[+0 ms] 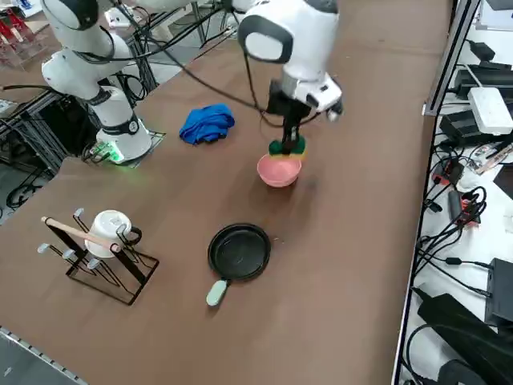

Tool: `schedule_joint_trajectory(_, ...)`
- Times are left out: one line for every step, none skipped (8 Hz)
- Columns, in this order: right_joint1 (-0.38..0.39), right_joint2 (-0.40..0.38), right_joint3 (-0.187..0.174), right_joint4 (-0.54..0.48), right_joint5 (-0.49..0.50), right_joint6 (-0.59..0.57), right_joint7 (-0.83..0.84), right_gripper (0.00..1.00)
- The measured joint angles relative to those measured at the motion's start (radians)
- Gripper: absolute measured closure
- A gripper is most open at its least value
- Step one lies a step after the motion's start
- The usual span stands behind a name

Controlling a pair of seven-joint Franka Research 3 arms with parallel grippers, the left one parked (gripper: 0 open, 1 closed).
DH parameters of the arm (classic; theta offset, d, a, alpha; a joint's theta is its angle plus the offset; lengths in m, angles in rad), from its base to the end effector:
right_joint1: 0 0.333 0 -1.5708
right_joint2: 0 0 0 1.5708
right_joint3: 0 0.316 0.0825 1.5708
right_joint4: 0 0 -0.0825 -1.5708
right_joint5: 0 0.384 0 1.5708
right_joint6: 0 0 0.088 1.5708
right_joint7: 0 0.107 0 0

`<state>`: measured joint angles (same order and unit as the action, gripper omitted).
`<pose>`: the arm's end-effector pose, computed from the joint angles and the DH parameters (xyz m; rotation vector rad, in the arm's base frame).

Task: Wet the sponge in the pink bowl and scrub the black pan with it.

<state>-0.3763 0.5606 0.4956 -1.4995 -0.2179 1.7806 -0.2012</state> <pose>0.6715 0.0104 0.3558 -3.0152 -0.5351 0.3189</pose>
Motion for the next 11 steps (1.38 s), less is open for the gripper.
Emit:
schedule_joint_trajectory(0.036,0.007,0.023,-0.006,0.003,0.004,0.095,0.94)
schedule_joint_trajectory(0.090,0.020,0.030,-0.011,0.005,0.022,0.184,0.94)
schedule_joint_trajectory(0.148,0.041,0.031,-0.021,0.005,0.056,0.269,0.94)
schedule_joint_trajectory(0.196,0.066,0.030,-0.035,0.005,0.093,0.337,0.94)
schedule_joint_trajectory(0.230,0.092,0.030,-0.046,0.004,0.122,0.388,0.94)
schedule_joint_trajectory(0.256,0.115,0.029,-0.048,0.004,0.141,0.432,0.94)
schedule_joint_trajectory(0.277,0.129,0.029,-0.048,0.003,0.153,0.474,0.94)
schedule_joint_trajectory(0.295,0.141,0.028,-0.049,-0.002,0.162,0.501,0.94)
schedule_joint_trajectory(0.310,0.153,0.027,-0.049,-0.006,0.173,0.521,0.94)
schedule_joint_trajectory(0.319,0.167,0.025,-0.050,-0.010,0.181,0.531,0.94)
schedule_joint_trajectory(0.324,0.181,0.024,-0.050,-0.020,0.185,0.535,0.95)
